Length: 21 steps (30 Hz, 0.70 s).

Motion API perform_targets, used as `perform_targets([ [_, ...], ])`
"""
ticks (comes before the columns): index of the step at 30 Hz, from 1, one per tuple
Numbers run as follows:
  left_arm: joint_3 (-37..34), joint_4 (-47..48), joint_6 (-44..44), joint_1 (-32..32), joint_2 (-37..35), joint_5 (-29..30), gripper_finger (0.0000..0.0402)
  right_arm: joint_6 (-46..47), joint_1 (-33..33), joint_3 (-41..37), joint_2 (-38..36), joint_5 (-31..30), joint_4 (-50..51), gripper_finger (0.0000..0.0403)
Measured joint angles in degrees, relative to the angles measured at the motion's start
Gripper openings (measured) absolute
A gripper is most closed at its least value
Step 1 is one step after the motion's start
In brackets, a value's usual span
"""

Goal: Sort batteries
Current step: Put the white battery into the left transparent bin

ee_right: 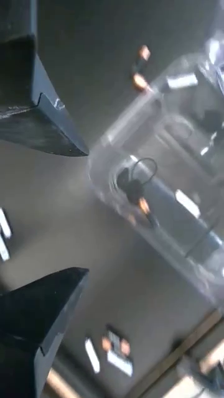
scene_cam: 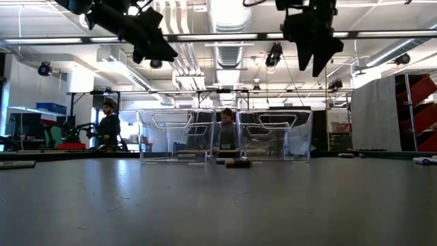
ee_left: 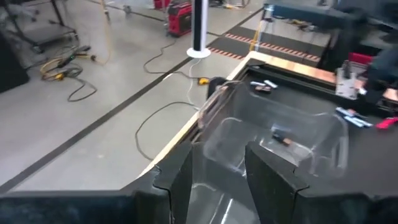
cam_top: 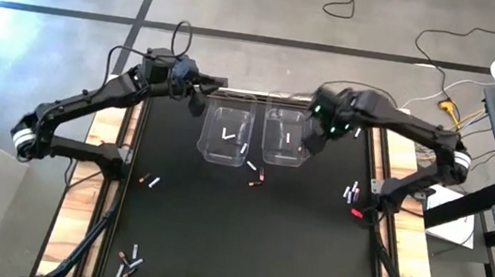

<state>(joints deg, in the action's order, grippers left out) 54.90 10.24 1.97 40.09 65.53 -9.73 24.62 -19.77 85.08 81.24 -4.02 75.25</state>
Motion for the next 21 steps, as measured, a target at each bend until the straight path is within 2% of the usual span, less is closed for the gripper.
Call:
perform_targets([
  [4,-1.8,-1.1,0.3,1.9,0.7,0.2,0.0127,4.6,4.8,0.3,1.4,0.3,0.4,0.0298],
  [8,-2.0,-1.8,0.5,2.2,1.4,0.2,0.0127,6.9,4.7,0.3,0.9,0.0,4.6,0.0305],
  [13,-2.0,-2.2,-0.9,2.2,1.0,0.2,0.0127,2.3,4.5,-1.9,1.0,2.6,11.7,0.0308],
  [21,-2.0,-1.6,-6.0,1.9,-2.1,0.1,0.0127,3.9,5.5,-8.0,-0.1,3.1,5.6,0.0299],
])
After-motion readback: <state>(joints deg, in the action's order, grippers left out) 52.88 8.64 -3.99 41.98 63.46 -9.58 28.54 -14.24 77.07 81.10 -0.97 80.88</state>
